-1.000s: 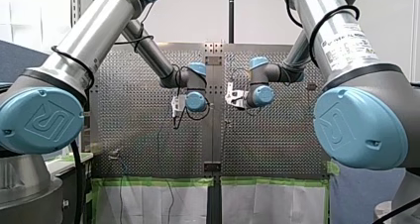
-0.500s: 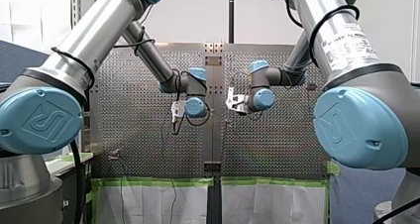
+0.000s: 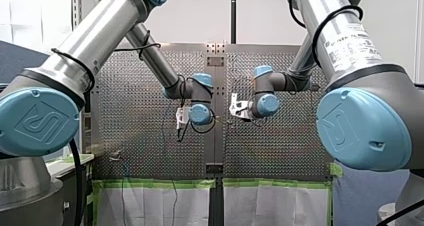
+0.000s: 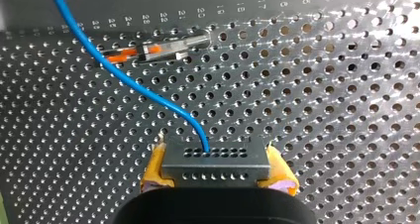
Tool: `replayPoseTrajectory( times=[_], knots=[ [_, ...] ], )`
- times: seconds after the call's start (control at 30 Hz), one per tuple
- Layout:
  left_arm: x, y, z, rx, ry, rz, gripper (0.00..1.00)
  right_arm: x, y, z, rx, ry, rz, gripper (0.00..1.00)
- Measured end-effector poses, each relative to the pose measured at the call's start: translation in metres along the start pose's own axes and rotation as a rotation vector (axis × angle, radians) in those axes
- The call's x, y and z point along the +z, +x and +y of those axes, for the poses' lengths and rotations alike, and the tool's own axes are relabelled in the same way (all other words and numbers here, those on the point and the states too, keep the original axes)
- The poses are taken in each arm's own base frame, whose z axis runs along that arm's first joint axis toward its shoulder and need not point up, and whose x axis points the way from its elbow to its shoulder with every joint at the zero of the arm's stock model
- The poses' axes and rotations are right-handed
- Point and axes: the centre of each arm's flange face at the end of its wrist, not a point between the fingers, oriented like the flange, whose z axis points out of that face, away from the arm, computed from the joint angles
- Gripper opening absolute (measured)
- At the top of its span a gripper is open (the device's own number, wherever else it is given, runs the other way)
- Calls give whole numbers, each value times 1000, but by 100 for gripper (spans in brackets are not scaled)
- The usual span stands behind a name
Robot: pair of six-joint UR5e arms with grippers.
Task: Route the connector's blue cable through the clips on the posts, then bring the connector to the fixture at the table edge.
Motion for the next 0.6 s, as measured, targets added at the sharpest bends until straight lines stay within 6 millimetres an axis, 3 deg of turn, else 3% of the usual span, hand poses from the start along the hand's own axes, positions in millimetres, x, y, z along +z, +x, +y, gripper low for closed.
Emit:
replayPoseTrajectory(
  times=[0.23,0.6],
  knots=[
    [-6,4,-4,2,6,3,0,-2,-5,3,-5,-5,-7,0],
    [-7,35,-7,6,13,16,0,-1,-4,19,-31,-75,-3,0]
  ],
)
